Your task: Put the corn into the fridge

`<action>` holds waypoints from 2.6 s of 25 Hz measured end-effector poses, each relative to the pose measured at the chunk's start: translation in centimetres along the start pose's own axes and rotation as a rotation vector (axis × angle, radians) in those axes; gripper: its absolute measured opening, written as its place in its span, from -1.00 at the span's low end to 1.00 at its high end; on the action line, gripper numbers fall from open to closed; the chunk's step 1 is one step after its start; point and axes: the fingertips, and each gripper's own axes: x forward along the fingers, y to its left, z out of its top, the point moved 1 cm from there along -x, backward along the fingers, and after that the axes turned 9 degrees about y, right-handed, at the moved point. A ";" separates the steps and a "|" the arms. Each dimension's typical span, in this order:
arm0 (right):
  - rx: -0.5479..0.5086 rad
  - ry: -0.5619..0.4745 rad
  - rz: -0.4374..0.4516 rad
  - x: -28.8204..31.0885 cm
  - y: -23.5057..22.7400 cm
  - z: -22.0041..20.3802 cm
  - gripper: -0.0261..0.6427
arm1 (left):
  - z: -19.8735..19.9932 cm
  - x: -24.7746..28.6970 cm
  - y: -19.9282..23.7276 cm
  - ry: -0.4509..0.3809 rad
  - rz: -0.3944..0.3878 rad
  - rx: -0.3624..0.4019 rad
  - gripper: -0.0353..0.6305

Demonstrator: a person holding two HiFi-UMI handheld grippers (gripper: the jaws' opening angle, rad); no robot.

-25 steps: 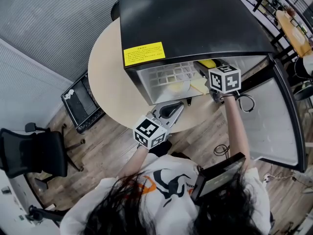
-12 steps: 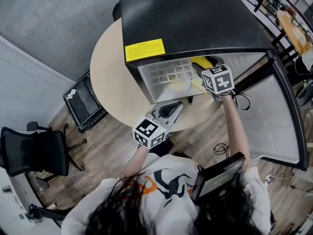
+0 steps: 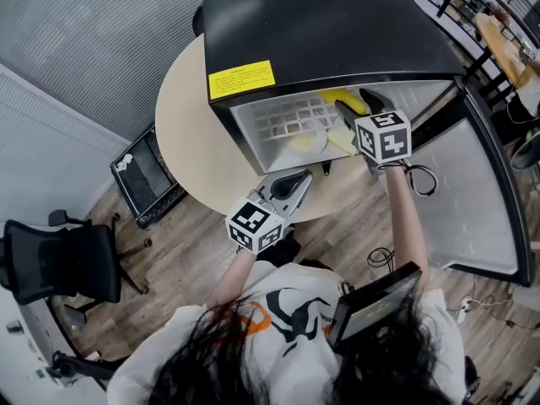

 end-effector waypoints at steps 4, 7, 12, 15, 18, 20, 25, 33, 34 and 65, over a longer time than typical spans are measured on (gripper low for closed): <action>0.047 -0.071 0.002 -2.6 0.3 0.5 -0.12 | -0.2 0.0 -0.6 0.004 0.001 0.005 -0.87; 0.123 -0.148 0.013 -4.8 0.7 0.4 -0.12 | -0.1 0.1 -1.1 0.001 0.000 0.011 -0.87; 0.215 -0.241 0.044 -8.4 2.2 -0.5 -0.12 | 0.0 0.2 -2.5 0.004 -0.005 0.024 -0.87; 0.263 -0.282 0.071 -10.5 3.3 -1.7 -0.12 | 0.0 0.3 -3.6 0.004 -0.008 0.033 -0.87; 0.307 -0.309 0.097 -11.9 4.5 -3.7 -0.17 | -0.2 0.3 -4.8 0.004 -0.009 0.039 -0.87; 0.334 -0.308 0.105 -12.6 5.3 -5.4 -0.23 | -0.5 0.2 -5.5 0.007 -0.004 0.038 -0.87; 0.427 -0.310 0.104 -15.2 6.6 -9.5 -0.38 | -1.3 -0.1 -7.6 0.011 0.016 0.031 -0.87; 0.467 -0.303 0.122 -18.9 9.0 -13.7 -0.52 | -3.4 -0.6 -11.0 0.019 0.047 0.010 -0.87; 0.469 -0.304 0.124 -19.3 9.3 -14.0 -0.53 | -3.7 -0.7 -11.3 0.025 0.050 0.007 -0.87; 0.522 -0.244 0.211 -20.3 24.2 -17.0 -0.65 | -8.6 -13.6 -12.9 0.060 0.106 -0.016 -0.87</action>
